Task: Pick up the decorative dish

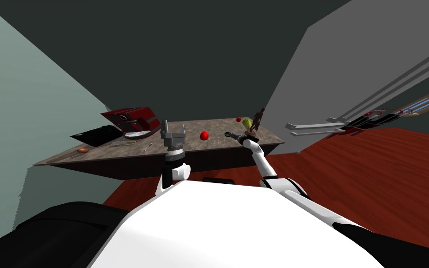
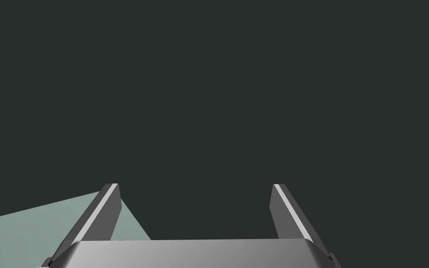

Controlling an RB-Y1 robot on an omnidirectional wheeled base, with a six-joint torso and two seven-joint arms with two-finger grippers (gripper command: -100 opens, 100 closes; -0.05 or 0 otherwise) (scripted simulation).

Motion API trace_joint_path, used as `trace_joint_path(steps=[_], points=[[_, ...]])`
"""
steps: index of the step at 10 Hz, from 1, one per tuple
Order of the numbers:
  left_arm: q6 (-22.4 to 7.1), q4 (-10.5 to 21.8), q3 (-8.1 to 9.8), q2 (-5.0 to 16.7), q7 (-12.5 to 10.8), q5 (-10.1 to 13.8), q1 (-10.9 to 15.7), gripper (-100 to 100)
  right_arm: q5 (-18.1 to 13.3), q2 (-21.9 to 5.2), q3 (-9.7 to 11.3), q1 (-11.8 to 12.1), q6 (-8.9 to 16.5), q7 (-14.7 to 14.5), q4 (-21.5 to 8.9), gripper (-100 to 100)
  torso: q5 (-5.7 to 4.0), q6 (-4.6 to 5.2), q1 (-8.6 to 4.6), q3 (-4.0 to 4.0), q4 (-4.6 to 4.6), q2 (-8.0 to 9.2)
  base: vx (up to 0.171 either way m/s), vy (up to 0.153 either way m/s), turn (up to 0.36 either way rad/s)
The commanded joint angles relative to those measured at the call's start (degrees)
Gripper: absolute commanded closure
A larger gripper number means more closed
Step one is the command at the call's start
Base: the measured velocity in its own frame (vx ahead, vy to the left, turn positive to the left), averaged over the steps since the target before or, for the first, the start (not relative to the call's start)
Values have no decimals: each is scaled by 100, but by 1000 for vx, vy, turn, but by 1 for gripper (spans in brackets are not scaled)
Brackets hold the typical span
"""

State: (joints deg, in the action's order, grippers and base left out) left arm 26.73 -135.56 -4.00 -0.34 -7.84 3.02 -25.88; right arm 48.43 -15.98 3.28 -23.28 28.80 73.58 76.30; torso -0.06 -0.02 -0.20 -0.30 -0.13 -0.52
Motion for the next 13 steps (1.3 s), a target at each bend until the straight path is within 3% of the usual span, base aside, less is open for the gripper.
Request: trace_joint_path(steps=[1, 2, 6, 10, 11, 12, 13], points=[[0, 0, 0, 0, 0, 0, 0, 0, 174, -21, 65, -113, 121, 244, -266, -100, 0, 0, 0, 0, 0, 0, 104, -77, 12], [0, 0, 0, 0, 0, 0, 0, 0, 174, -21, 65, -113, 121, 244, -266, -100, 1, -1, 0, 1, 1, 1, 80, -53, 12], [0, 0, 0, 0, 0, 0, -1, 0, 601, -63, 261, -316, 450, 864, -874, -100, 0, -1, -4, -14, -5, -25, 153, -81, 38], [0, 0, 0, 0, 0, 0, 0, 0, 854, -57, 418, -375, 628, 1235, -1278, -100, 2, 0, 7, 0, -1, 0, 127, -74, 41], [0, 0, 0, 0, 0, 0, 0, 0, 808, -67, 389, -363, 604, 1175, -1190, -100, 2, -1, 8, 0, 1, 0, 55, -31, 13], [0, 0, 0, -1, 0, 0, 1, 0, 811, -68, 392, -369, 619, 1203, -1201, 0, 4, 0, 20, 10, 3, 18, 10, -6, -1], [0, 0, -1, -1, 0, 0, 1, 0, 811, -68, 392, -369, 618, 1200, -1200, -100, 7, -1, 30, 20, 8, 35, 0, 0, 0]])
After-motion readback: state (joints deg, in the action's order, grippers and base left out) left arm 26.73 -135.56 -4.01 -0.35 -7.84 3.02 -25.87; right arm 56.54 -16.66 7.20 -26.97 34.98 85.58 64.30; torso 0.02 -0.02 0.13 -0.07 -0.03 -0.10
